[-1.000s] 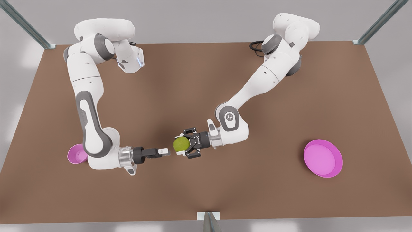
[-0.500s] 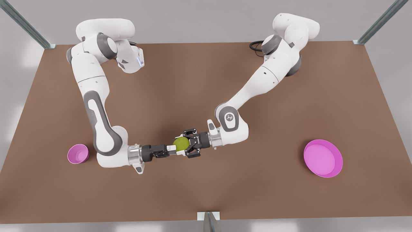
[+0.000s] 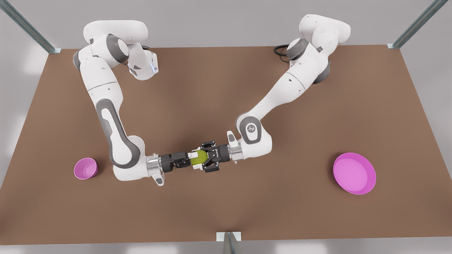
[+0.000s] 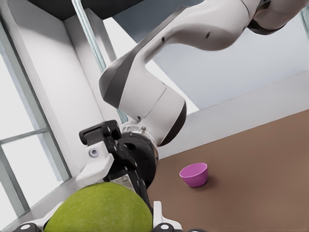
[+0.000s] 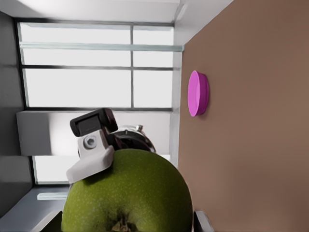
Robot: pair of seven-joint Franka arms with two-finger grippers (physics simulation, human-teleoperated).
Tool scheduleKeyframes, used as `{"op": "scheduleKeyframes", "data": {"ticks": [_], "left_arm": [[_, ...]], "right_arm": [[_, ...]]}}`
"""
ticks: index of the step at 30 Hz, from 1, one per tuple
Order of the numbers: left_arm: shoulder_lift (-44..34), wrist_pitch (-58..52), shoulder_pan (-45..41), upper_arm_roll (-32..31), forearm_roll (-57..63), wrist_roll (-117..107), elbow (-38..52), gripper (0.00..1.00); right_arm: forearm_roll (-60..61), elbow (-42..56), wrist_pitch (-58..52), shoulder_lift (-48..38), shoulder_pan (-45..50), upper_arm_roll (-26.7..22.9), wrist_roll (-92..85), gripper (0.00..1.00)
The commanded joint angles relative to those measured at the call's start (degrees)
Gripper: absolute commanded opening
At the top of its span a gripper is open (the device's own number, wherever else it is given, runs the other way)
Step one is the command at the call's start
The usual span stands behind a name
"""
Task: Use the left arm to pick up the apple from the plate, transfer it to the gripper of the right arm, and then use the right arm to place it into the bowl
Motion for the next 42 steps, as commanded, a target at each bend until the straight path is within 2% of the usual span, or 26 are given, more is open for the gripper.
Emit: {"op": "scheduleKeyframes", "data": {"ticks": [1,9,10,13,15,28,29,30,32,34,36,39,40,42], "left_arm": [[-0.11,-0.12,0.0,-0.03,0.1,1.55,0.02,0.84],[-0.11,-0.12,0.0,-0.03,0.1,1.55,0.02,0.86],[-0.11,-0.04,0.0,0.06,0.1,1.55,0.02,0.98],[-0.2,-0.04,0.0,-0.03,0.1,1.46,0.02,0.99],[-0.11,-0.04,0.0,-0.03,0.1,1.46,0.02,0.99],[-1.87,0.23,1.14,0.5,0.71,-4.59,-0.33,0.99],[-2.48,0.14,3.07,1.47,4.92,-11.18,-1.12,0.99],[-4.76,-0.39,5.71,1.47,14.49,-20.22,-3.4,1.0],[-7.4,-10.84,13.7,1.47,27.69,-36.4,-6.39,1.0],[-10.83,-26.92,23.37,1.2,51.4,-56.35,-6.57,1.0],[-18.99,-44.74,30.49,1.38,77.49,-70.57,-6.57,1.0],[-26.82,-69.71,37.09,1.38,92.72,-94.31,-6.22,1.0],[-29.1,-72.01,37.0,1.64,95.1,-97.66,-6.22,1.0],[-35.78,-72.19,37.62,3.13,96.43,-120.04,-6.22,1.0]], "right_arm": [[0.06,-0.03,0.53,0.03,0.26,0.03,-2.61,1.0],[0.5,0.23,3.78,0.12,2.01,0.04,-2.7,1.0],[0.5,0.23,3.87,0.12,2.54,0.03,-2.7,0.97],[0.41,0.14,4.22,0.03,2.63,0.12,-2.61,0.73],[0.41,0.14,4.22,0.03,2.63,0.12,-2.61,0.7],[-4.33,0.23,1.42,-0.41,-3.43,-0.14,-1.65,0.7],[-5.56,0.23,1.06,-0.41,-4.66,-0.14,-1.73,0.7],[-6.71,0.23,0.97,-0.49,-5.9,-0.05,-1.73,0.7],[-12.5,-0.12,0.8,-1.46,-8.27,0.03,-1.73,0.7],[-20.5,-0.21,-3.24,-2.52,-11.78,0.03,-1.73,0.7],[-27.79,-0.65,-5.44,-4.18,-14.85,0.03,-2.0,0.7],[-33.42,-5.56,-5.62,-8.4,-19.43,0.03,-4.1,0.7],[-35.26,-6.36,-5.62,-9.1,-20.22,0.03,-5.07,0.7],[-38.96,-8.47,-5.62,-9.81,-24.0,0.03,-9.37,0.7]]}}
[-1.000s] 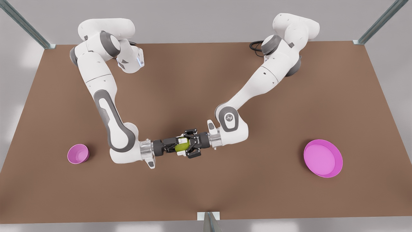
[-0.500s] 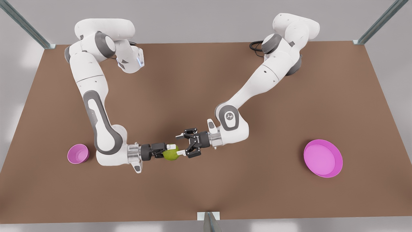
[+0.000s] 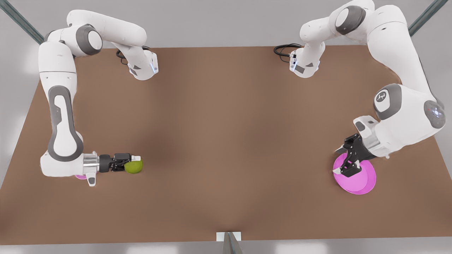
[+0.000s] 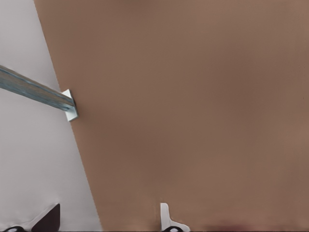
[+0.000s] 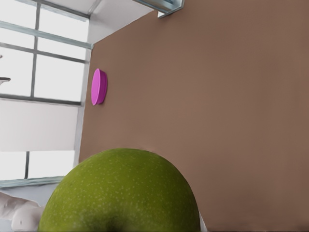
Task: Use the left arm to pick up the apple from the plate, transfer it to the gripper of the right arm, and then use the right arm to place it into the bowl
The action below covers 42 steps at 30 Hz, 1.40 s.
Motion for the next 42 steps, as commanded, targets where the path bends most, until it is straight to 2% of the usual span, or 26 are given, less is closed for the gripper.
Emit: {"op": "scheduleKeyframes", "data": {"ticks": [1,2,3,4,5,11,17,26,30,32,33,34,40,42], "left_arm": [[-5.67,-21.23,-0.48,2.77,10.63,-87.32,-0.19,1.0],[-11.81,-18.86,-8.82,15.14,6.86,-89.09,-6.23,1.0],[-22.45,-7.88,-17.53,29.58,-1.33,-89.97,-21.7,1.0],[-24.57,-6.81,-17.89,30.12,-1.42,-89.88,-25.33,1.0],[-24.39,-6.64,-18.24,30.03,-1.33,-90.06,-25.24,1.0],[-20.18,-7.16,-18.06,29.94,-1.59,-96.91,-20.4,1.0],[-19.38,-7.34,-17.54,30.03,-1.68,-96.74,-20.4,1.0],[-18.68,-7.34,-17.45,30.03,-2.29,-96.56,-20.4,1.0],[-18.42,-7.34,-16.83,30.03,-2.73,-96.56,-20.4,1.0],[-18.24,-7.25,-16.83,30.03,-2.82,-96.56,-20.4,1.0],[-18.24,-7.07,-16.83,30.12,-2.82,-96.56,-20.4,1.0],[-18.24,-7.07,-16.83,30.12,-2.82,-96.56,-20.4,1.0],[-18.24,-6.99,-16.92,30.03,-2.73,-96.74,-20.4,1.0],[-18.24,-6.9,-16.83,30.03,-2.73,-96.74,-20.4,1.0]], "right_arm": [[-6.57,-1.43,-1.71,-0.73,-2.43,0.05,-7.05,0.7],[-6.83,-1.52,-1.8,-0.73,-3.22,0.05,-7.67,0.7],[-8.68,-1.52,-2.41,-0.73,-4.98,0.05,-8.37,0.7],[-11.22,-1.52,-2.41,-0.73,-6.03,0.05,-9.69,0.7],[-14.13,-1.6,-2.85,-0.73,-6.82,0.05,-11.97,0.7],[-25.02,0.41,-0.66,-0.11,-9.99,-0.74,-16.27,0.7],[-34.87,1.47,8.75,1.47,-10.43,-2.14,-22.26,0.7],[-41.55,1.56,22.81,4.46,-10.96,-3.9,-29.9,0.7],[-42.61,1.56,23.87,4.72,-10.96,-3.9,-29.9,0.7],[-42.52,1.47,23.78,4.72,-10.96,-3.9,-29.9,0.78],[-42.43,1.38,23.78,4.72,-10.96,-3.9,-29.82,0.92],[-42.43,1.3,23.69,4.72,-10.87,-3.9,-29.82,0.97],[-42.52,2.17,22.81,3.5,-10.25,-3.02,-29.2,0.97],[-43.92,7.88,15.8,-0.72,-7.54,-1.09,-22.97,0.97]]}}
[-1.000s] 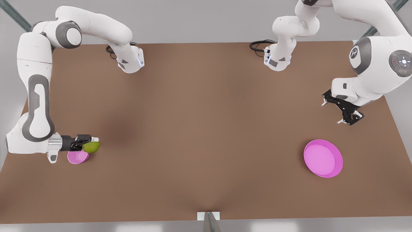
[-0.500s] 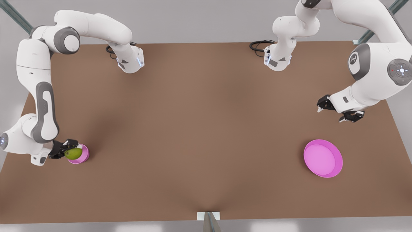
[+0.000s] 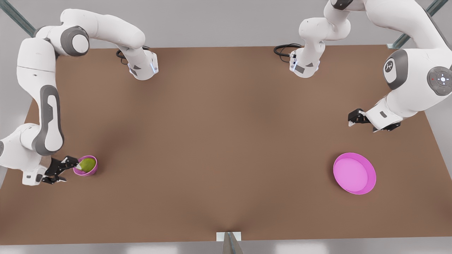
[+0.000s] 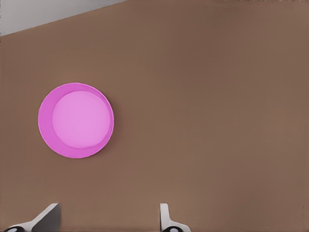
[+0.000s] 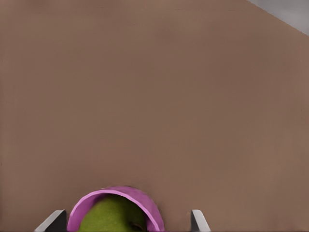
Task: Use the left arm to pick up the apple from the plate, transfer it to the gripper of the right arm, and then use the right arm to place it into the bowl
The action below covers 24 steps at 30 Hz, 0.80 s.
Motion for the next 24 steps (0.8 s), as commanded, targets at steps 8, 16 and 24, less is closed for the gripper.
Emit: {"op": "scheduleKeyframes", "data": {"ticks": [8,16,24], "left_arm": [[0.38,0.13,-0.12,-0.01,0.2,-9.95,0.73,1.0],[5.3,0.13,-0.21,-0.09,0.38,-14.96,6.09,1.0],[5.3,0.22,-0.56,-0.36,0.55,-14.6,6.62,1.0]], "right_arm": [[-4.23,2.23,-32.6,-26.49,33.96,-17.28,53.7,1.0],[-0.71,-4.01,-28.73,-31.33,31.68,-17.29,60.83,1.0],[-0.79,-1.47,-28.02,-27.63,32.56,-16.93,64.52,1.0]]}}
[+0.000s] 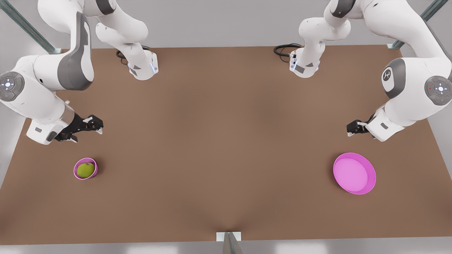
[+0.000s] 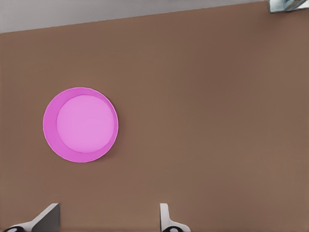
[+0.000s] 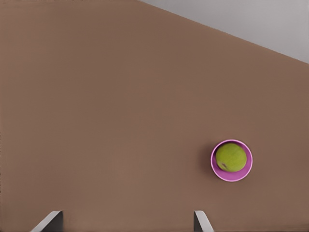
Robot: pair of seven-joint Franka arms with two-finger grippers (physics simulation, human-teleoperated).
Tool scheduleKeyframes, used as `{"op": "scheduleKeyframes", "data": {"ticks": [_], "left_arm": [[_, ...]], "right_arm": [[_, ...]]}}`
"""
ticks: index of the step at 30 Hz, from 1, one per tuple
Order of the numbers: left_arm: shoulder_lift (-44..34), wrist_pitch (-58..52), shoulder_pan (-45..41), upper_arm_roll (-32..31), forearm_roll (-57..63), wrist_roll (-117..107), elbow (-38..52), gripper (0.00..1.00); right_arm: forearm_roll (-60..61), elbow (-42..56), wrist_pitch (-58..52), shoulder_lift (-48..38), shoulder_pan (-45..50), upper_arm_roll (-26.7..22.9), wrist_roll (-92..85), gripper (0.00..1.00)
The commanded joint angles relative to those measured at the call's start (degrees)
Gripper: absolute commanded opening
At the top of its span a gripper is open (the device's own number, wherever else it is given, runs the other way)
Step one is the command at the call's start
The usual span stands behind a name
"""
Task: Use the left arm to pick up the apple from the plate, transfer it to the gripper of the right arm, and then use the right arm to place it into the bowl
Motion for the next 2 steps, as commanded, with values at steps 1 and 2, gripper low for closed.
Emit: {"op": "scheduleKeyframes", "data": {"ticks": [1,2], "left_arm": [[-0.06,0.01,-0.06,-0.02,0.07,-4.84,0.2,1.0],[-0.06,0.1,-0.58,-0.02,0.07,-4.84,0.38,1.0]], "right_arm": [[0.0,0.22,-0.23,0.01,-0.58,-0.05,20.8,1.0],[0.0,0.22,-0.23,0.19,-0.75,-0.22,19.14,1.0]]}}
